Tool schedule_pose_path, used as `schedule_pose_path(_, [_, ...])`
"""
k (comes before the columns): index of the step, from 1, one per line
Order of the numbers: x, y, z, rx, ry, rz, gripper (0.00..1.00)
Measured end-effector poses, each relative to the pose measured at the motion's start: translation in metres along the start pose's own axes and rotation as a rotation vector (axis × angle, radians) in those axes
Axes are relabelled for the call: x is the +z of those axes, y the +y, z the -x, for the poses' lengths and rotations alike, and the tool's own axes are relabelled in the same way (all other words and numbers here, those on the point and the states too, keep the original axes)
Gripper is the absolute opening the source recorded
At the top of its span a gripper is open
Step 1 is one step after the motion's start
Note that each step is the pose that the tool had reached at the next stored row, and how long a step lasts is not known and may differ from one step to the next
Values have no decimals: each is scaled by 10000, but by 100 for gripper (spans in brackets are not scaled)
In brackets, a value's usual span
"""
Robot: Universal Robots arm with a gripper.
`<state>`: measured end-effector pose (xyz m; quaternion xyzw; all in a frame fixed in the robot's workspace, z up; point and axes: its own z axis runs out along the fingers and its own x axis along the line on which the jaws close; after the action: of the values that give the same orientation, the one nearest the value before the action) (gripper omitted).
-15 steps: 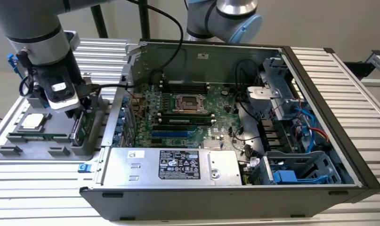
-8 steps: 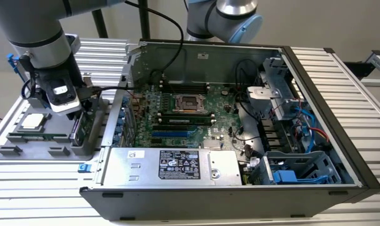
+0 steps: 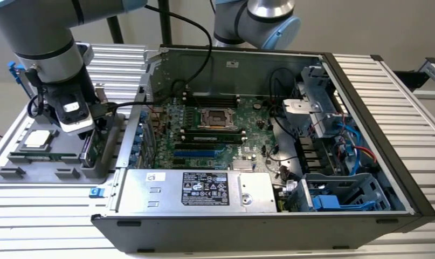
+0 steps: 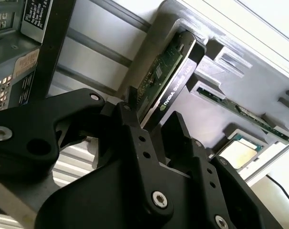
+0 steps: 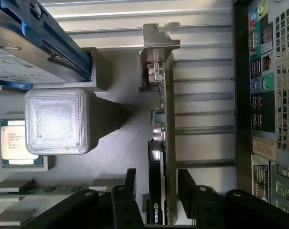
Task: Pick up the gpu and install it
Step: 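Pick up the gpu and move the gpu toward the slot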
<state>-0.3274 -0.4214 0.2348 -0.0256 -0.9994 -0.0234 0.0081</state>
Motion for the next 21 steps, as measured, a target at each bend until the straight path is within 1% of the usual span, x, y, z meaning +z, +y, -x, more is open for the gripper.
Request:
schedule_pose_path(4, [2, 0, 3, -29, -1, 3, 100])
schedule_pose_path(5, [2, 0, 4, -50, -17, 5, 100])
schedule_pose_path(6, [2, -1, 5, -102, -56, 8, 100])
schedule_pose_path(7, [3, 0, 5, -172, -66, 12, 100])
schedule_pose_path(11, [-5, 0, 2, -432, -64, 7, 100])
schedule_pose_path(13, [-10, 0, 1, -529, -80, 7, 100])
schedule_pose_path(14, [-9, 1, 1, -532, -91, 9, 100])
schedule_pose_path(21, [-11, -1, -24, -442, -104, 8, 100])
